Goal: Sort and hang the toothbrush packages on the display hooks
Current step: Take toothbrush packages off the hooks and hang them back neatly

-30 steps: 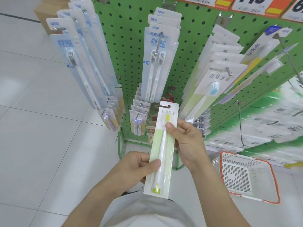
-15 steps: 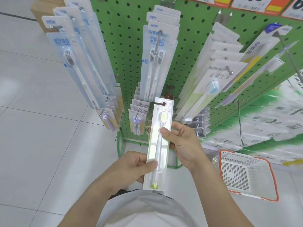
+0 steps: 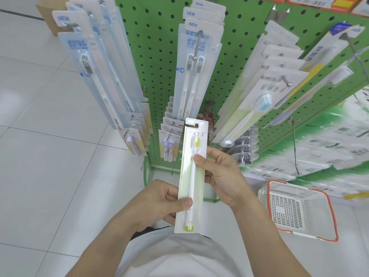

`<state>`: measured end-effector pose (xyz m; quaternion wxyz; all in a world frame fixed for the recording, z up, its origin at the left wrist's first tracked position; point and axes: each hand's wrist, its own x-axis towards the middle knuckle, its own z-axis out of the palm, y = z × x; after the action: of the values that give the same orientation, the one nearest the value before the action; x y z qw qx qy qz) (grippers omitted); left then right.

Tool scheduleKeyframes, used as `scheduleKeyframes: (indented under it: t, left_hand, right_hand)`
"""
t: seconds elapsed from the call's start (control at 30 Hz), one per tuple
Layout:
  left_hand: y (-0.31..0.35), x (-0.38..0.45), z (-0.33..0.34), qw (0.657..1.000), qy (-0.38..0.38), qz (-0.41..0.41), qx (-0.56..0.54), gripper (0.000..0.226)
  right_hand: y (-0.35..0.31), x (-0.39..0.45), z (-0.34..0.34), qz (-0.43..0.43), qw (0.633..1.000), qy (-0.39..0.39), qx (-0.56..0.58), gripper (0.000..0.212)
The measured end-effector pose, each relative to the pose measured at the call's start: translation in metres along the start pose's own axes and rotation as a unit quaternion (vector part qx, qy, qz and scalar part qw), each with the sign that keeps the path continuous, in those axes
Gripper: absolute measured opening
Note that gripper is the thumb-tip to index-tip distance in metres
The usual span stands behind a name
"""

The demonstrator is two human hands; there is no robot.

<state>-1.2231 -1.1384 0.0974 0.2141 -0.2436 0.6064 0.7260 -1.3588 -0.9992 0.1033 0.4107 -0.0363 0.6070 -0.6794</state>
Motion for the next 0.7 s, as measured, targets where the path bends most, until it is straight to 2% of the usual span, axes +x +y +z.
scheduleKeyframes:
  t: [0.13, 0.23, 0.37, 0.5, 0.6, 0.7]
  left_hand:
    - [0.001, 0.001, 0.0, 1.0, 0.008, 0.011, 0.007, 0.013]
    - [0.0, 0.001, 0.0, 0.999, 0.027, 0.023, 0.033, 0.016]
    - [-0.001, 0.002, 0.0, 0.998, 0.049, 0.026, -0.008, 0.044]
    - [-0.003, 0.005, 0.005, 0.99, 0.111, 0.065, -0.05, 0.066]
    - [-0.003, 0.005, 0.008, 0.984, 0.141, 0.093, -0.051, 0.043]
    - [-0.007, 0.005, 0.002, 0.984, 0.143, 0.101, -0.04, 0.021]
  right_hand:
    - [0.0, -0.004, 0.0, -0.005, 1.0, 0.005, 0.0, 0.031]
    - [0.001, -0.004, -0.003, -0.008, 1.0, 0.018, 0.015, 0.021]
    - [0.002, -0.003, -0.001, -0.007, 0.999, 0.031, 0.023, 0.023]
    - [0.01, -0.003, 0.005, -0.045, 0.993, 0.087, -0.064, 0.012]
    - [0.01, -0.006, 0.012, -0.079, 0.989, 0.08, -0.101, 0.013]
    - [0.005, -0.012, 0.014, -0.078, 0.99, 0.036, -0.115, 0.012]
